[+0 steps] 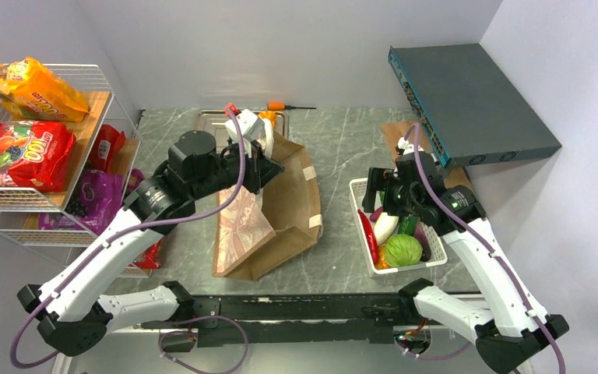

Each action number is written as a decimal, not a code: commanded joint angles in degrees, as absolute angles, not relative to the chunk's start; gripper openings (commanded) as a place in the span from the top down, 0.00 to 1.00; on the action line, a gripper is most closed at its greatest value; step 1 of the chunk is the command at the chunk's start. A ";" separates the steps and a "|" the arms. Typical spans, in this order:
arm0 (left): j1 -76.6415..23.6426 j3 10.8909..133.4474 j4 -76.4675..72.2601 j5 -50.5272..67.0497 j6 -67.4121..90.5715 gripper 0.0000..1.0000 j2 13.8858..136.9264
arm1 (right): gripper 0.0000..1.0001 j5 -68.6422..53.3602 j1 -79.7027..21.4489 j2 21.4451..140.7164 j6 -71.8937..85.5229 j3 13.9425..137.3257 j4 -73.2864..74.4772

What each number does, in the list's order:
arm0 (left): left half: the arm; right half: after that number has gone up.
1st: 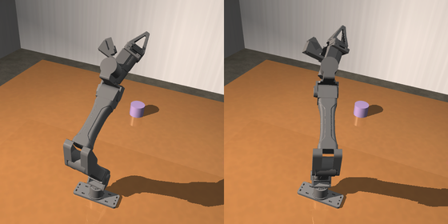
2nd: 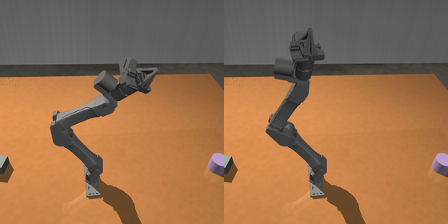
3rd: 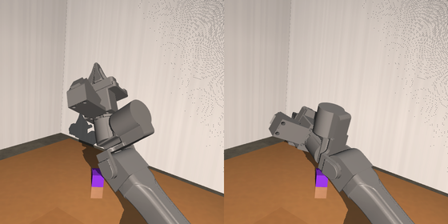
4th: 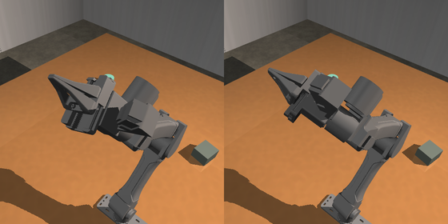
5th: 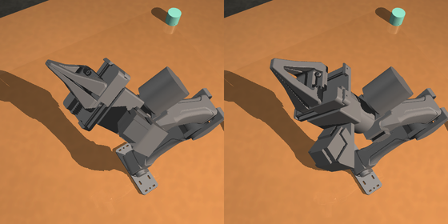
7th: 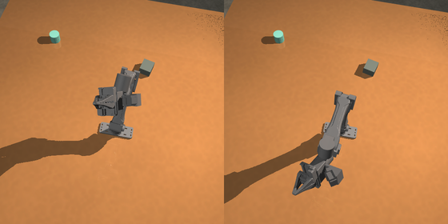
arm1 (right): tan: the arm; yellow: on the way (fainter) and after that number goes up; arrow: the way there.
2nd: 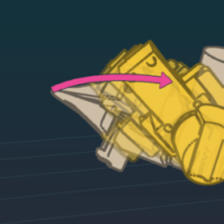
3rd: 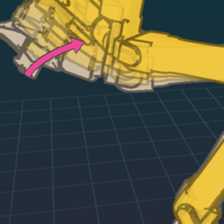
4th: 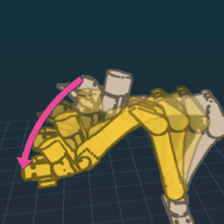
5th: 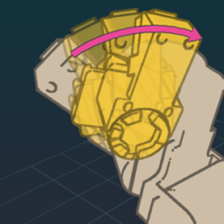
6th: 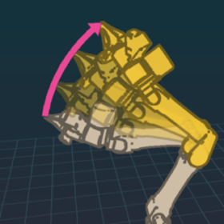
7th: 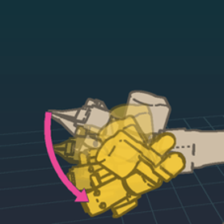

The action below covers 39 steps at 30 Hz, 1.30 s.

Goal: Place the food into the grocery bag and tie it
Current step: Pick up the fake vegetable from the bin.

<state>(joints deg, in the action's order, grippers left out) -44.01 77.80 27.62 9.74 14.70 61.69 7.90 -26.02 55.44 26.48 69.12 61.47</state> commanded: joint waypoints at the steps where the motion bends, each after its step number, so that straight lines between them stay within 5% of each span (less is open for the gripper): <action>1: -43.84 77.46 22.35 11.15 15.56 1.00 59.90 | 0.00 7.27 -25.78 55.20 26.79 66.52 60.86; 20: -43.85 77.45 24.47 10.13 14.67 1.00 58.30 | 0.07 5.33 -25.07 62.28 23.77 64.30 51.12; 39: -43.87 75.37 26.31 6.61 15.04 1.00 54.36 | 0.31 0.27 -21.63 75.19 20.77 62.64 48.14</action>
<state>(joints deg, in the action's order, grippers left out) -44.01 75.09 29.47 7.70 15.31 55.61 2.09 -22.02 73.76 22.17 63.11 50.68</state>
